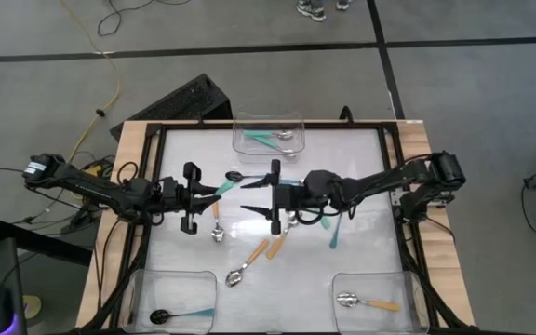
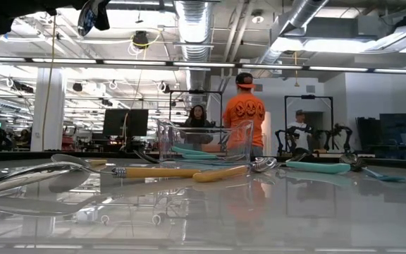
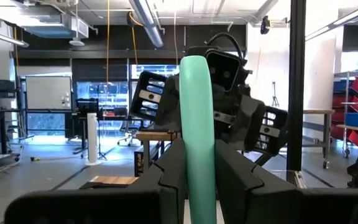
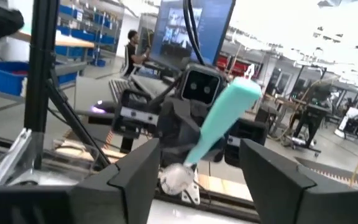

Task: Sort silverware by color (type)
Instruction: Put the left blue spoon into the top transparent bin

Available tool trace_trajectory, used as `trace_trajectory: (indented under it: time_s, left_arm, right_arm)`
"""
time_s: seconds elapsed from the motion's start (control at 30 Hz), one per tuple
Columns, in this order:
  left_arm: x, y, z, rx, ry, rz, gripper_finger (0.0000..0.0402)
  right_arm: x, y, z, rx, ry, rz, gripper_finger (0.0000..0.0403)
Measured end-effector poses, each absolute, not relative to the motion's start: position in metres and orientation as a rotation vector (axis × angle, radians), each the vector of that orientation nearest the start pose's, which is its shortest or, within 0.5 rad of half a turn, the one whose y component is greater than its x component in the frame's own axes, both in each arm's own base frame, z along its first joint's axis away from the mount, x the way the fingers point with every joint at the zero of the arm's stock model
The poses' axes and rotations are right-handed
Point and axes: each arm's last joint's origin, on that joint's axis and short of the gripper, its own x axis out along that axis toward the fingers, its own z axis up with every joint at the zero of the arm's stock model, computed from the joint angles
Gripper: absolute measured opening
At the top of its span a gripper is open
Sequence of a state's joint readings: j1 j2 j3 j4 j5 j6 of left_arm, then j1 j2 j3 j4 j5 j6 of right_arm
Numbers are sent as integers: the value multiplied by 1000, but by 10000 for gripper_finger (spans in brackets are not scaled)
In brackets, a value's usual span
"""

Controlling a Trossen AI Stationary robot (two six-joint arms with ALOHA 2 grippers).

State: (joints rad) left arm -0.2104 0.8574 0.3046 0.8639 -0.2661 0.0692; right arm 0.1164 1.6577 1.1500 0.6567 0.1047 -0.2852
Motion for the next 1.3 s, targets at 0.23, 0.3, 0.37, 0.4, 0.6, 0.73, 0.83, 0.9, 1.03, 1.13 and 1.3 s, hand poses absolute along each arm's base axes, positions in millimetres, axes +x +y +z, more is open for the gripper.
trace_trajectory:
  time_s: [0.23,0.3,0.37,0.4,0.6,0.73,0.83,0.9,1.03,1.13,1.3]
  left_arm:
    - [176,-30,255,7,-301,68,43]
    - [176,-30,255,16,-306,68,43]
    - [176,-30,256,23,-315,63,43]
    - [175,-30,257,29,-321,60,43]
    - [175,-30,257,46,-326,56,43]
    - [180,-31,255,44,-339,47,43]
    - [185,-33,252,52,-329,41,43]
    - [186,-33,250,52,-320,48,43]
    - [187,-33,252,51,-347,57,43]
    - [188,-33,255,65,-357,59,43]
    - [194,-32,258,94,-351,46,43]
  right_arm:
    - [381,34,325,-251,-188,-28,286]
    - [382,33,328,-252,-201,-16,286]
    - [382,32,330,-253,-210,-7,286]
    - [382,32,330,-253,-211,-7,286]
    - [383,25,333,-226,-223,20,286]
    - [382,25,334,-225,-239,18,286]
    - [382,26,334,-225,-239,19,286]
    - [382,27,334,-225,-231,23,286]
    - [382,29,333,-224,-221,30,286]
    - [382,29,333,-224,-220,31,286]
    - [382,30,334,-223,-234,44,286]
